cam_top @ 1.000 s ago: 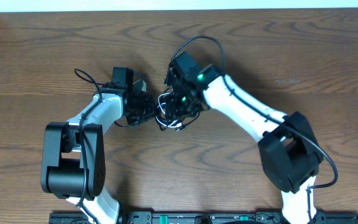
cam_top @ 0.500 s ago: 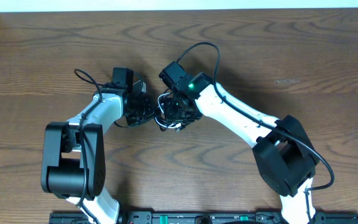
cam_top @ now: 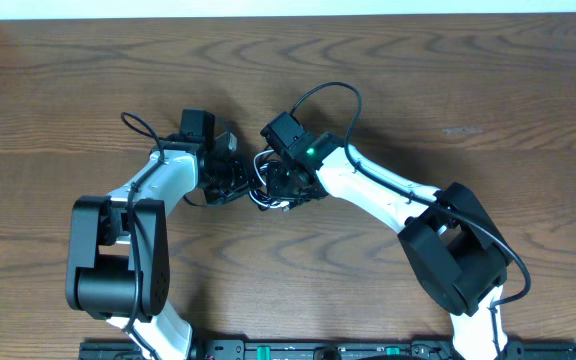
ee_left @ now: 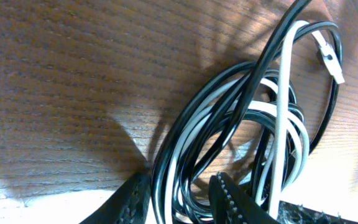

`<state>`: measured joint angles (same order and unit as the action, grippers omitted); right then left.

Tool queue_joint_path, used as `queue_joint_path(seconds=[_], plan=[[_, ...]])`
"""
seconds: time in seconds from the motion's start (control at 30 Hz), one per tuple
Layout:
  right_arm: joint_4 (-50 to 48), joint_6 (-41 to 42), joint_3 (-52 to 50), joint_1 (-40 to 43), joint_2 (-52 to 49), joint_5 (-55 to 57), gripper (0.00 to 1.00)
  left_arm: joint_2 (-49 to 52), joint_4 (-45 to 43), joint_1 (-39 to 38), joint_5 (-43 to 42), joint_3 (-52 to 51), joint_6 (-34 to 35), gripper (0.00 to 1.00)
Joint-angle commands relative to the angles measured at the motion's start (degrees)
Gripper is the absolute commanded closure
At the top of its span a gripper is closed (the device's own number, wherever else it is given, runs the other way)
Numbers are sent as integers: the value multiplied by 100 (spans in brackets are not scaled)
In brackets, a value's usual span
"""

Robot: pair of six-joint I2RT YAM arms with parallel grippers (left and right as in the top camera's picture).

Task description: Untangle cables

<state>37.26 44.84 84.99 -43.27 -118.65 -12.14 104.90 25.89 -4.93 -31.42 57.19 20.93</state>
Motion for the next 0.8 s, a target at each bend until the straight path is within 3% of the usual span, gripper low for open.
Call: queue_joint_path(seconds=[0.0, 0.77], plan=[[-120, 98, -50, -90, -55, 0, 73, 74, 63, 9, 33, -33, -33, 64], [-317, 374, -164, -291, -170, 125, 82, 76, 66, 9, 33, -33, -33, 64]])
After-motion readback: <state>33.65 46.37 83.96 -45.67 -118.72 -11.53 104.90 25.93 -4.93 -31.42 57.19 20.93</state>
